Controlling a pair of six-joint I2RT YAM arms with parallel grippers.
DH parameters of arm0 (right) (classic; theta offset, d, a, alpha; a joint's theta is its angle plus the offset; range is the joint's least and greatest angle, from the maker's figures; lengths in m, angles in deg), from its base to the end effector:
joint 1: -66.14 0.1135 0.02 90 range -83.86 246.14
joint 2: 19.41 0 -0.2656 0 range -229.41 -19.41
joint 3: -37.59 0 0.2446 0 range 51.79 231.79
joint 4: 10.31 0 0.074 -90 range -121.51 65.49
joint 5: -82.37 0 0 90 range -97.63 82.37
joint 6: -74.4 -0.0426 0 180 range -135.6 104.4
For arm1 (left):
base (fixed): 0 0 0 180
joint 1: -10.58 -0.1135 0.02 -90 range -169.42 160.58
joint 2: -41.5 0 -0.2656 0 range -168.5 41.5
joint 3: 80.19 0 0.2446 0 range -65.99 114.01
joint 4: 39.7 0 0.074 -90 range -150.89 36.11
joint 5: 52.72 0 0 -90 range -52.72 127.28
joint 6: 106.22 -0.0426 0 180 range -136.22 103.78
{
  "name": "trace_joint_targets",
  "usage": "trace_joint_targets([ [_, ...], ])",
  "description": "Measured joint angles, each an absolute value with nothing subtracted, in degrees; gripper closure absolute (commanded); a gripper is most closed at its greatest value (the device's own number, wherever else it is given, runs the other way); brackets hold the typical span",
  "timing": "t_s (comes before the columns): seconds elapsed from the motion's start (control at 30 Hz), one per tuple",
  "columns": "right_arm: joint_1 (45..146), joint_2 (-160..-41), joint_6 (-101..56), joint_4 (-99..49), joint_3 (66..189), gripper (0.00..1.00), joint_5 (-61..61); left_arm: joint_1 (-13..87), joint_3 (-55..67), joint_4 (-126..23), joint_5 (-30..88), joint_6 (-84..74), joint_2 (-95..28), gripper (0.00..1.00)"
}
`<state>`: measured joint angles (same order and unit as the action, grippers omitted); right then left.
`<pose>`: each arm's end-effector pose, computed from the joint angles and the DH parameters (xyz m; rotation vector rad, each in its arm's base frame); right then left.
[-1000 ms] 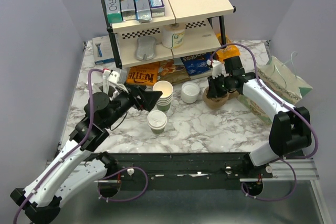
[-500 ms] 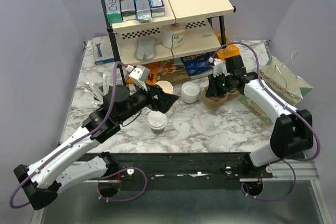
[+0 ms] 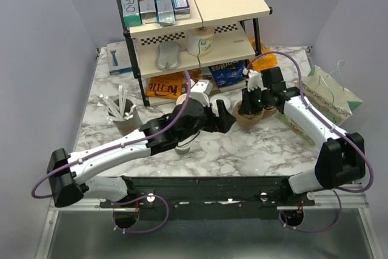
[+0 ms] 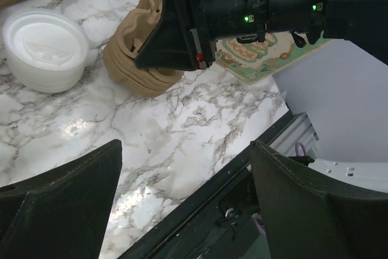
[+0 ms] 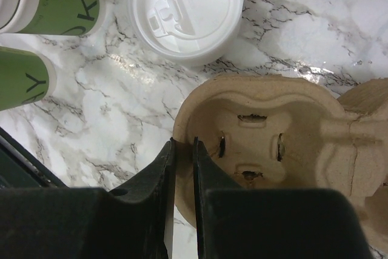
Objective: Pack the takeout coffee
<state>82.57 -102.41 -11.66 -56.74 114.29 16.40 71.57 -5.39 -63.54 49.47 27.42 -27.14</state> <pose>0.2820 0.1012 0.2604 -0.6121 2.4031 0.6140 0.1420 -0.2376 0.3520 0.1478 2.0069 -1.0294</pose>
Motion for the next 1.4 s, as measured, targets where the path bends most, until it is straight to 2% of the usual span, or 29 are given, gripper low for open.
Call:
trace_joint_targets([
  [0.17, 82.6, -100.6, -12.4, -55.8, 112.9, 0.99, 15.9, 73.1, -2.2, -63.0, 54.5, 32.8, -33.1, 0.25],
  [0.63, 82.6, -95.5, -11.1, -55.4, 112.5, 0.99, 13.1, 72.9, -0.4, -60.8, 56.5, 39.2, -42.3, 0.27],
  [0.87, 82.6, -94.6, -10.6, -54.3, 111.4, 0.99, 12.8, 72.8, 3.8, -60.3, 56.9, 42.0, -48.0, 0.32],
  [1.03, 82.6, -94.3, -10.0, -54.1, 111.2, 0.99, 12.8, 72.4, 6.1, -60.4, 57.4, 43.8, -51.6, 0.46],
  [1.4, 82.6, -92.4, -8.8, -53.6, 111.1, 0.99, 12.8, 71.5, 5.0, -60.4, 60.0, 48.9, -52.5, 0.44],
])
